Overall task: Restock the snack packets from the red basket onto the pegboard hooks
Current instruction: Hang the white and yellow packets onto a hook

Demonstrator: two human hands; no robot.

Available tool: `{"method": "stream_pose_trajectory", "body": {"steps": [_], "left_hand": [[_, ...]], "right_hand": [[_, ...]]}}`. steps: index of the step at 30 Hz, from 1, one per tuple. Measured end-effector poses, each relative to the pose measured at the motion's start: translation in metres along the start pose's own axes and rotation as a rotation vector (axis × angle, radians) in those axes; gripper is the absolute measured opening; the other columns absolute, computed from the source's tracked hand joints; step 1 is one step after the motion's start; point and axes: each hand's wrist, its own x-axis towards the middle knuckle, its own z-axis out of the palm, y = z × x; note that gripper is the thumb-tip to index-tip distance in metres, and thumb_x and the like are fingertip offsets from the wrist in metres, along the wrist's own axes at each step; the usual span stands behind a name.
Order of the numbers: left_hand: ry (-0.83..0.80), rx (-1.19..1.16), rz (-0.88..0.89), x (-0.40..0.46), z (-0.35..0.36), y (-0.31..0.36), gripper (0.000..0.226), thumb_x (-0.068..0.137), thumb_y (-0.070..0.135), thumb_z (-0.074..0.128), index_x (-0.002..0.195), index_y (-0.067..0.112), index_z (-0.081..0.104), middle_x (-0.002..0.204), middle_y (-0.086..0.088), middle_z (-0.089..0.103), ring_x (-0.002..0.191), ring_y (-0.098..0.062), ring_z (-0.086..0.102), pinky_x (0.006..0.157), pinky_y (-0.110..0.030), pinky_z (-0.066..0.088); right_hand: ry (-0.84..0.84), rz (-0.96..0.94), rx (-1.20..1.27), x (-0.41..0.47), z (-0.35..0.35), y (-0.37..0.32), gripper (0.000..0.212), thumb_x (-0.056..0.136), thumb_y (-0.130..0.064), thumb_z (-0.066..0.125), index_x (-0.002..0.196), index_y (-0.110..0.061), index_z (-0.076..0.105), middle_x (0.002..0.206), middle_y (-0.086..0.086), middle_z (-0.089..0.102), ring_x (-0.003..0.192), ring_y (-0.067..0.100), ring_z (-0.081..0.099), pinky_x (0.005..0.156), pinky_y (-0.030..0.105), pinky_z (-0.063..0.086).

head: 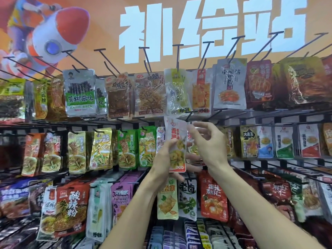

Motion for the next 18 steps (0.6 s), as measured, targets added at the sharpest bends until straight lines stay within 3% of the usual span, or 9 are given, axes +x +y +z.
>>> {"method": "stream_pose_trajectory", "body": {"steps": [3, 8, 12, 14, 18], "left_hand": [[0.026, 0.041, -0.017, -0.002, 0.003, 0.0, 0.044, 0.111, 0.048, 0.038, 0.129, 0.022, 0.07, 0.114, -0.012, 0.079, 0.099, -0.038, 0.077, 0.044, -0.028, 0.057], [0.13, 0.133, 0.037, 0.001, 0.005, -0.003, 0.03, 0.106, 0.046, 0.057, 0.127, 0.029, 0.07, 0.108, -0.005, 0.081, 0.089, -0.027, 0.079, 0.05, -0.031, 0.058], [0.356, 0.283, 0.199, 0.004, 0.005, -0.006, 0.023, 0.093, 0.051, 0.075, 0.094, 0.028, 0.078, 0.085, 0.002, 0.081, 0.079, -0.02, 0.078, 0.071, -0.044, 0.064], [0.484, 0.424, 0.284, 0.008, 0.002, -0.008, 0.031, 0.09, 0.055, 0.077, 0.085, 0.024, 0.074, 0.075, 0.004, 0.077, 0.07, -0.016, 0.075, 0.07, -0.04, 0.063], [0.582, 0.603, 0.394, 0.022, 0.0, -0.003, 0.019, 0.094, 0.051, 0.074, 0.102, 0.034, 0.068, 0.078, 0.008, 0.068, 0.069, -0.001, 0.065, 0.065, -0.028, 0.053]], "right_hand": [[-0.039, 0.096, 0.145, -0.007, 0.002, 0.0, 0.044, 0.08, -0.039, 0.088, 0.113, -0.025, 0.063, 0.104, -0.004, 0.074, 0.093, 0.009, 0.074, 0.077, 0.04, 0.065], [-0.037, 0.099, 0.114, 0.001, 0.003, 0.006, 0.037, 0.08, -0.029, 0.09, 0.105, -0.027, 0.062, 0.103, 0.001, 0.073, 0.095, 0.018, 0.072, 0.081, 0.049, 0.063], [0.005, 0.065, 0.13, 0.008, -0.001, 0.013, 0.028, 0.086, -0.017, 0.085, 0.107, -0.026, 0.069, 0.102, 0.004, 0.075, 0.097, 0.024, 0.072, 0.085, 0.05, 0.062], [0.018, 0.06, 0.123, 0.014, -0.004, 0.015, 0.028, 0.087, -0.016, 0.084, 0.109, -0.027, 0.07, 0.103, 0.001, 0.076, 0.097, 0.023, 0.073, 0.085, 0.05, 0.062], [0.015, 0.063, 0.058, 0.028, -0.003, 0.02, 0.03, 0.087, -0.02, 0.083, 0.112, -0.03, 0.071, 0.104, -0.003, 0.076, 0.097, 0.019, 0.073, 0.084, 0.05, 0.062]]}}
